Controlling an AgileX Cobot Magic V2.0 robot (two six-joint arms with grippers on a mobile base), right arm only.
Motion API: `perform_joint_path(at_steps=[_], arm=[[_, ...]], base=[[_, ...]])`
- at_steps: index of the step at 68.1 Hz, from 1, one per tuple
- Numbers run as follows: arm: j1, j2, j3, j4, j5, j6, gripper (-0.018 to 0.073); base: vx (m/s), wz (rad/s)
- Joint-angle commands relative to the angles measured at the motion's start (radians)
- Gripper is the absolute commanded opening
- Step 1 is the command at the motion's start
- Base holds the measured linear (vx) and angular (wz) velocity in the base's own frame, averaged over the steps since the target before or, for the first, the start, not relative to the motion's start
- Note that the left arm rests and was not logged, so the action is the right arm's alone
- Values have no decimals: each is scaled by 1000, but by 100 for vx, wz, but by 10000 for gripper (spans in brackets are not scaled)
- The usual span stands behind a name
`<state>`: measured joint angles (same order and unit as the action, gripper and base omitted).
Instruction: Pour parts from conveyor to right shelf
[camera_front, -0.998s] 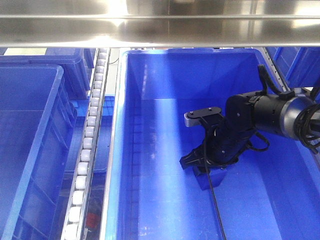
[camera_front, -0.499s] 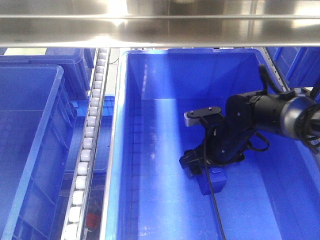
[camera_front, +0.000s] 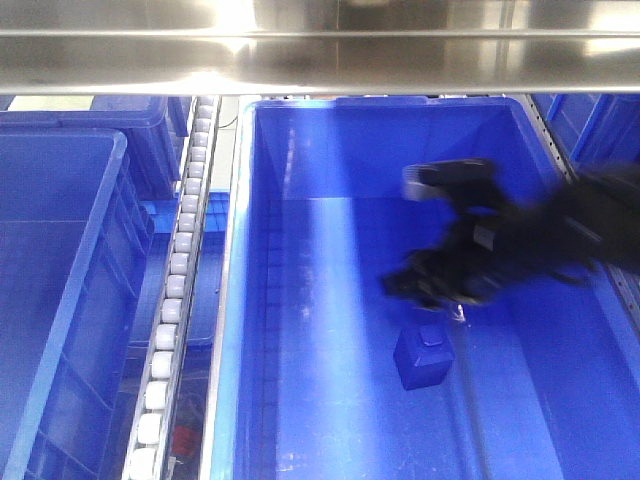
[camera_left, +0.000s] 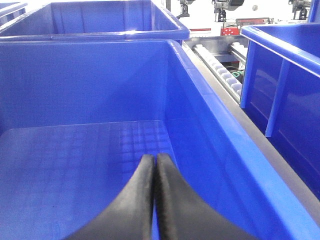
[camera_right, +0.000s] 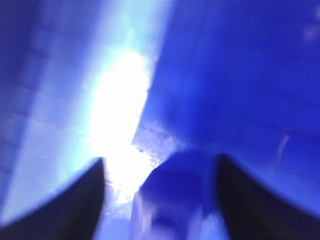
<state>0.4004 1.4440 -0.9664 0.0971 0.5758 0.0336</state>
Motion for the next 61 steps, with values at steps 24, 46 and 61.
perform_joint_path(at_steps=[24, 46, 61], arm=[[-1, -526, 316, -40, -224, 0, -8], [-1, -844, 359, -39, -209, 0, -7], [-1, -933, 359, -39, -209, 0, -7]], base=[[0, 0], [0, 0], [0, 0]])
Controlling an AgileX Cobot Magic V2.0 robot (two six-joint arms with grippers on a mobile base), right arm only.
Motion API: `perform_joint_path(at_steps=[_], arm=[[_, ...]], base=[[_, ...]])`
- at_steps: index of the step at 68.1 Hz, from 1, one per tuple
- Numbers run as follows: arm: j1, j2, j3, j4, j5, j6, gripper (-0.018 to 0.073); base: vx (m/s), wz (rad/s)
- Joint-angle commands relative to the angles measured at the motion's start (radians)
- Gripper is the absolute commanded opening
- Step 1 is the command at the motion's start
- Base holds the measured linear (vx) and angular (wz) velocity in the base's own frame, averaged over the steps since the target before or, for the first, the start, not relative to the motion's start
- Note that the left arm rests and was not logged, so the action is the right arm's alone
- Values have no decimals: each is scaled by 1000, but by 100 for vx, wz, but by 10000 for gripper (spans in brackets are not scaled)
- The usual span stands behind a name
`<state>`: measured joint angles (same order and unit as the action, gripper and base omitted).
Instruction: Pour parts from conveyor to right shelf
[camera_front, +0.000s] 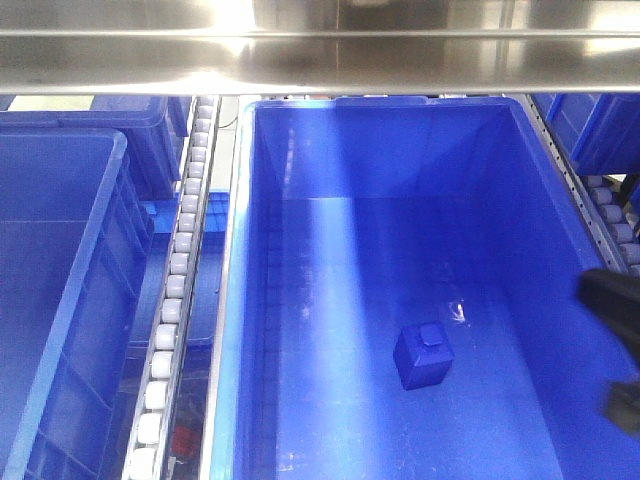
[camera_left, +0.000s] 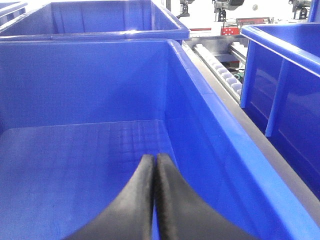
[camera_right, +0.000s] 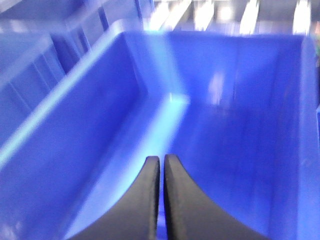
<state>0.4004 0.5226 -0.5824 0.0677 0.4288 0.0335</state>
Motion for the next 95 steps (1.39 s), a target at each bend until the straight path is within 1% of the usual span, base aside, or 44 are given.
perform_joint_path(at_steps=[1, 22, 25, 31, 36, 39, 44, 58, 67, 75, 76, 79, 84, 95], arm=[[-1, -13, -25, -10, -62, 0, -7], [-1, -19, -21, -7, -63, 0, -7], [-4, -33, 2, -7, -90, 0, -7], [-24, -80, 77, -7, -187, 0, -7], [-56, -133, 163, -10, -269, 0, -7], [-77, -165, 209, -10, -296, 0, -7], [-131, -220, 269, -10, -306, 0, -7], [-327, -428, 416, -15, -308, 0, -7], [-417, -560, 515, -46, -315, 0, -7], [-434, -554, 609, -103, -376, 0, -7], [-434, -554, 614, -111, -385, 0, -7], [-434, -554, 609, -133, -350, 0, -7], [-434, -554, 609, -161, -373, 0, -7], [-434, -554, 609, -164, -437, 0, -7]], base=[[0, 0], [0, 0], [0, 0], [0, 0], [0, 0], [0, 0], [0, 0], [0, 0], [0, 0], [0, 0], [0, 1], [0, 0], [0, 0], [0, 0]])
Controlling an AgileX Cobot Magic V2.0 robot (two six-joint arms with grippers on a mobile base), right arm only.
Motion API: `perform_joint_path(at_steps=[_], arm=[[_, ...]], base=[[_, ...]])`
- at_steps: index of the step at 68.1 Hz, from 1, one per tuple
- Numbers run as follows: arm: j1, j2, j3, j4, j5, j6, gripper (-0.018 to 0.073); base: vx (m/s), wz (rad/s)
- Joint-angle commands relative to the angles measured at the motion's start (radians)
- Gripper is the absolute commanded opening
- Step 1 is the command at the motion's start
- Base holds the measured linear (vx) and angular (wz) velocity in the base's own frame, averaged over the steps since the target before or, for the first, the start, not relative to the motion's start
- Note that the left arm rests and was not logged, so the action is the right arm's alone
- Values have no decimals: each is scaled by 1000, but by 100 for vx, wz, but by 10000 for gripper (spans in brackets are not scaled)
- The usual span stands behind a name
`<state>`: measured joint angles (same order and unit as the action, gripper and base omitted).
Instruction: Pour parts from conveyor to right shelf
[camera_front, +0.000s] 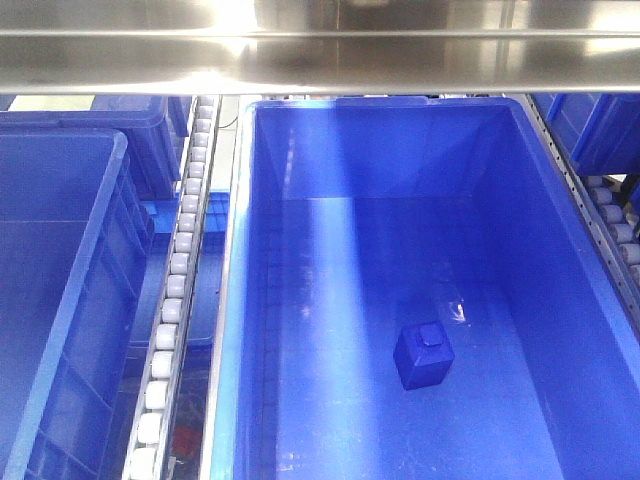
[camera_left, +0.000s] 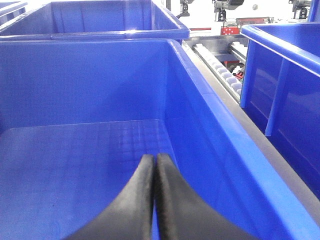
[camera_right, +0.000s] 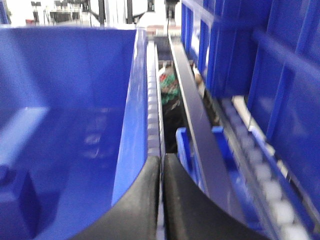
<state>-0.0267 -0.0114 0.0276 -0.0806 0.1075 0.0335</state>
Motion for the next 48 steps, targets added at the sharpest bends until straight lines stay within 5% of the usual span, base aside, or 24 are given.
perform_joint_path(at_steps=[1, 48], arm=[[-7, -20, -1, -15, -120, 0, -7], [-7, -20, -1, -15, -129, 0, -7]], base=[[0, 0], [0, 0]])
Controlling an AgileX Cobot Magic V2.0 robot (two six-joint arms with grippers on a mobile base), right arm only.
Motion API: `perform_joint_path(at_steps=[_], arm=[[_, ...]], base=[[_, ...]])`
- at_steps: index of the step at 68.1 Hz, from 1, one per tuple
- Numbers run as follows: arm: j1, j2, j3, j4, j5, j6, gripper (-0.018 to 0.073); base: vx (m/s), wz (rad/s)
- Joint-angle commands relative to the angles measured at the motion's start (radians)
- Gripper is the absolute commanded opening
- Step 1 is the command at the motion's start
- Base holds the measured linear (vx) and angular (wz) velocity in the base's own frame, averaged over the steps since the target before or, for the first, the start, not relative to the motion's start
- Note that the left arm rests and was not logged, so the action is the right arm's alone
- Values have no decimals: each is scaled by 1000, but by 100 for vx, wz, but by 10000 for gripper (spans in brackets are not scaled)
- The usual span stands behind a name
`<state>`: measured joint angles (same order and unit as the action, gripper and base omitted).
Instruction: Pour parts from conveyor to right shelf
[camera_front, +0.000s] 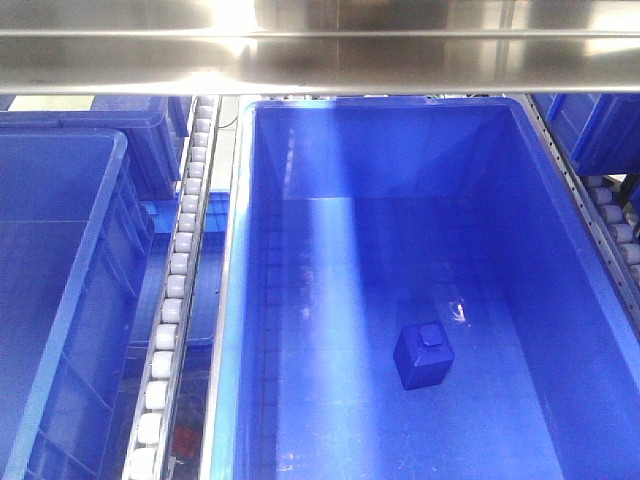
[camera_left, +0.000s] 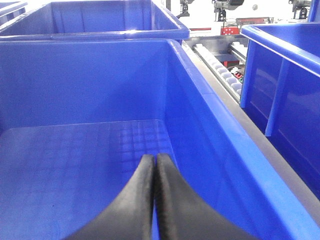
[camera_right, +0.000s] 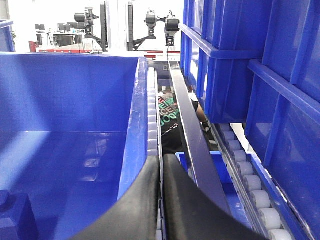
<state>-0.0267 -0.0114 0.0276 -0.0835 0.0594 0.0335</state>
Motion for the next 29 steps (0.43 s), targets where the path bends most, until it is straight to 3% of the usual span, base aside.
perform_joint_path(at_steps=[1, 29], arm=[[-7, -20, -1, -13, -80, 0, -7], [-7, -20, -1, -13, -80, 0, -7]], base=[[0, 0], [0, 0]])
